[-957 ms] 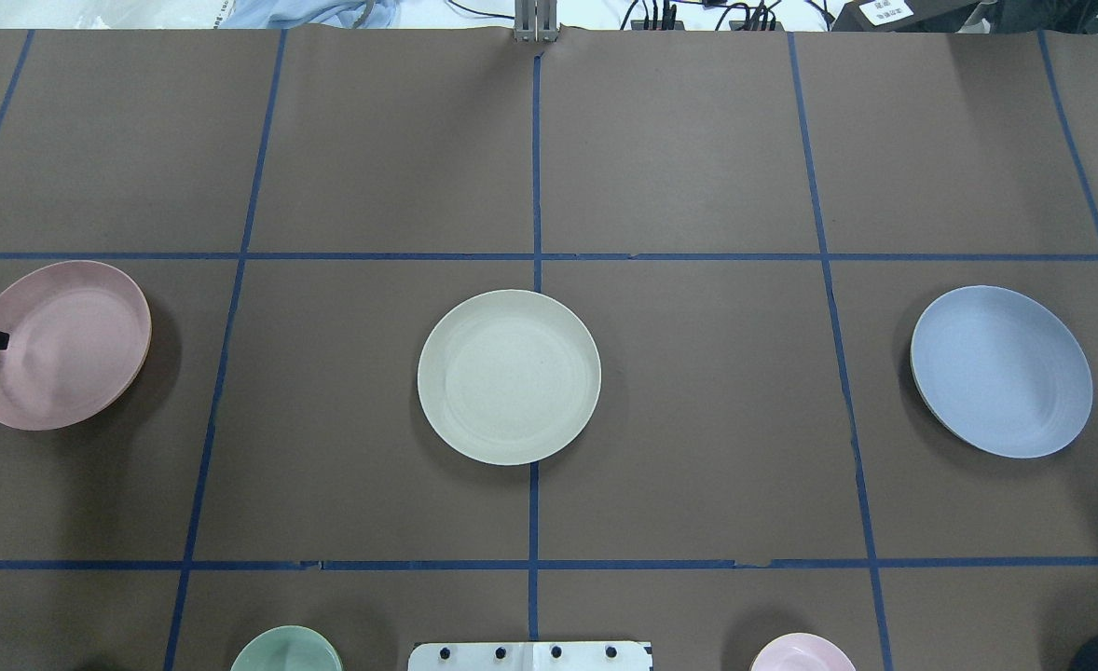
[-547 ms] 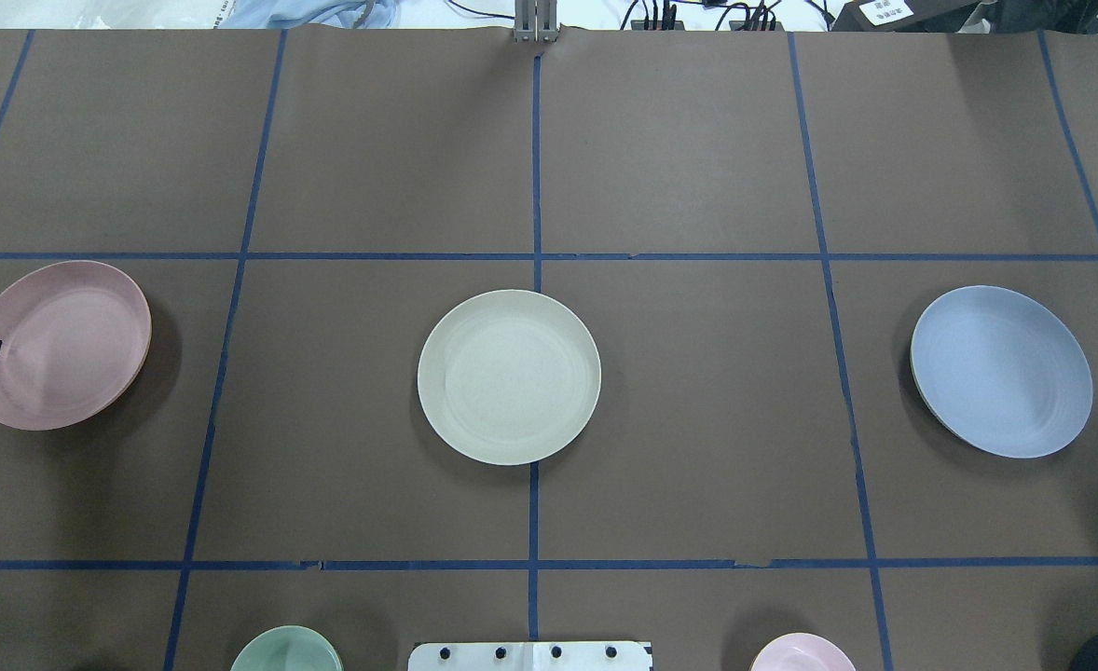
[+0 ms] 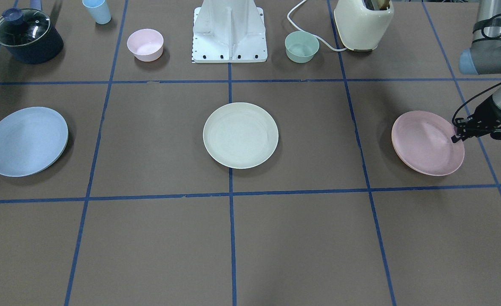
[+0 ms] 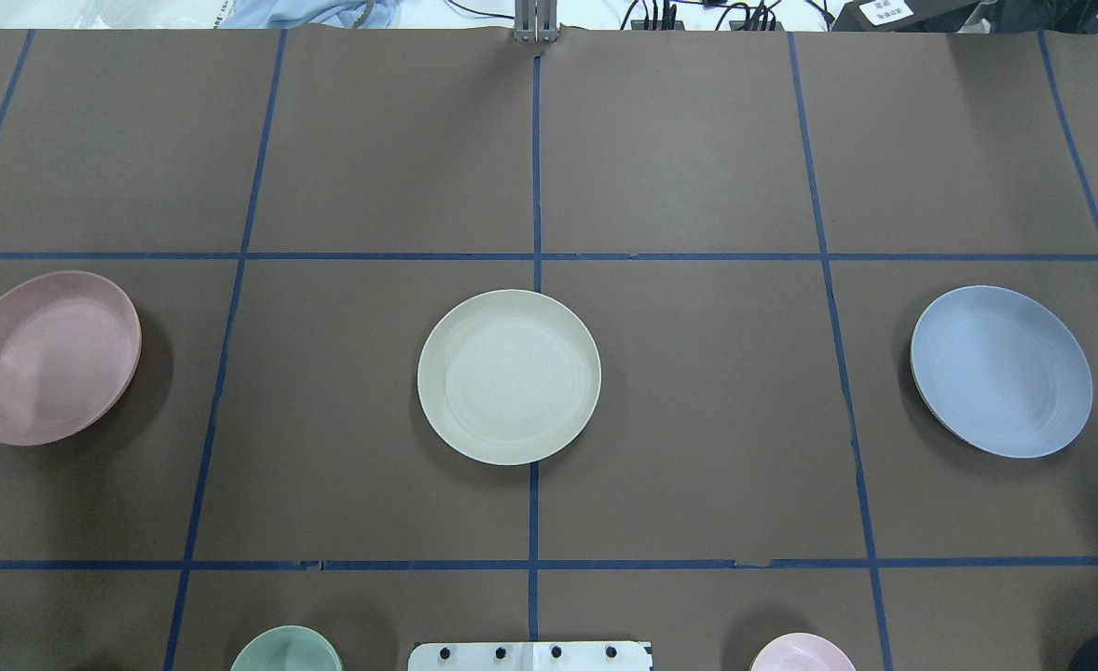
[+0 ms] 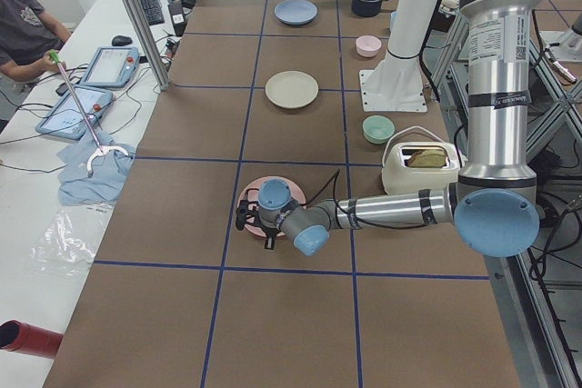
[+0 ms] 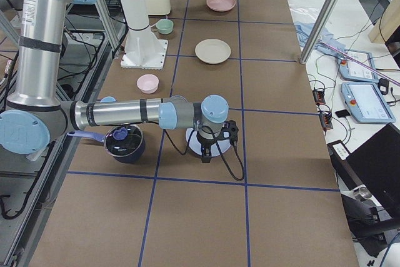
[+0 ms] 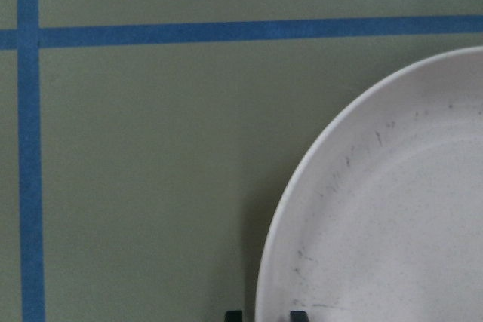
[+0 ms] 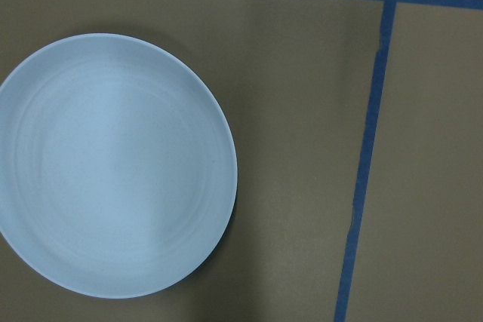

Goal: Stack three plates with pink and blue
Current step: 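Lower the left gripper to the pink plate's rim and grasp it, then lift the pink plate with the left gripper while the right grasps the blue plate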

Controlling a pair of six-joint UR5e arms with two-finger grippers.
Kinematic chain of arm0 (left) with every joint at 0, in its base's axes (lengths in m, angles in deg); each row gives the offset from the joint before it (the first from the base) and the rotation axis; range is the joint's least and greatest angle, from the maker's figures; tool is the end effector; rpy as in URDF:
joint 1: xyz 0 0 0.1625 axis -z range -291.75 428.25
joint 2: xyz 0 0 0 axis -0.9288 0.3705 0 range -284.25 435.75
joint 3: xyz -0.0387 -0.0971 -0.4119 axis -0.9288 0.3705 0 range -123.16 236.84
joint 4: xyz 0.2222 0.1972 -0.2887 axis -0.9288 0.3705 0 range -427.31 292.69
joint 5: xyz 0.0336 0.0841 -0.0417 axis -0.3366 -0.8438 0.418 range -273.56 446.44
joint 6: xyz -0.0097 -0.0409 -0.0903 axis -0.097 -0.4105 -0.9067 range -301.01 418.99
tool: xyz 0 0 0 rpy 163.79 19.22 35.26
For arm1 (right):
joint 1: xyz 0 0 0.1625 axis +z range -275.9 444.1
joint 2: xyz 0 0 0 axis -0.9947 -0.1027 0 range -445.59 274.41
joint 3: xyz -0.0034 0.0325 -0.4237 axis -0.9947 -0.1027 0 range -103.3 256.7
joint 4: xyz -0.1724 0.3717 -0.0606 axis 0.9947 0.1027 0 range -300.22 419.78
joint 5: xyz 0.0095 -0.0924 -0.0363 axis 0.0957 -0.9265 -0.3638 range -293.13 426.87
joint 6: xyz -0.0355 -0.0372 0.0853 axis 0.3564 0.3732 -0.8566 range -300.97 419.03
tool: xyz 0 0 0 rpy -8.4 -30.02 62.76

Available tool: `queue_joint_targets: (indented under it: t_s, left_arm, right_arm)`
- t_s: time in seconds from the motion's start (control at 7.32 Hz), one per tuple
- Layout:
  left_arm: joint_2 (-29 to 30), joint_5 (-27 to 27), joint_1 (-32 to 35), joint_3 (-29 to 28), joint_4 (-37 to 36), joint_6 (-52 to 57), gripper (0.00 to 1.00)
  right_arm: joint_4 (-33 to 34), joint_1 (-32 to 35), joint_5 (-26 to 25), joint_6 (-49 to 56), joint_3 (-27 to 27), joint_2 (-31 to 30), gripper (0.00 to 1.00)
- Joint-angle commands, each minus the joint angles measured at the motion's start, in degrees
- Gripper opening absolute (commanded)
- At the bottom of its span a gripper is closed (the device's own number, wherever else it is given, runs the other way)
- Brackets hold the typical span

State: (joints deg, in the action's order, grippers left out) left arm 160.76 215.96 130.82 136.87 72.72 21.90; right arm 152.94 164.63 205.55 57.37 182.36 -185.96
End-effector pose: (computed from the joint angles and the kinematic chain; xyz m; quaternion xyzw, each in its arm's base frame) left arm 0.1532 -0.4473 0.6928 0.0676 0.4239 0.0259 0.9028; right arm -0.0107 -0.4201 0.6064 -0.0231 -0.4118 -0.0698 0.9083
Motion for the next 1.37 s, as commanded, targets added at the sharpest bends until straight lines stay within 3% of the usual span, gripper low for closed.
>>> queue_joint_targets:
  t_s: [0.0, 0.14, 0.55, 0.96, 1.23]
  left_arm:
    - [-0.46, 1.09, 0.71, 1.18, -0.19, 0.96, 0.00]
    - [-1.50, 4.23, 0.80, 2.58, -0.28, 1.05, 0.00]
    - [-1.16, 13.02, 5.28, 3.83, -0.63, 1.05, 0.00]
    - [1.28, 15.68, 8.35, 7.41, -6.06, 0.18, 0.00]
    - [2.00, 15.59, 8.54, 14.60, -10.99, -6.47, 0.00]
  right_arm:
    - [-0.09, -1.34, -0.96, 0.07, -0.80, -0.09, 1.00]
    - [-1.31, -1.77, -0.88, 0.07, -2.19, -0.09, 1.00]
    - [-17.53, -1.87, -0.87, -0.10, -11.23, -0.09, 1.00]
    - [-25.56, -3.09, -0.52, -2.19, -14.07, 0.18, 1.00]
    - [-34.67, -7.64, -1.22, -14.10, -14.25, 0.52, 1.00]
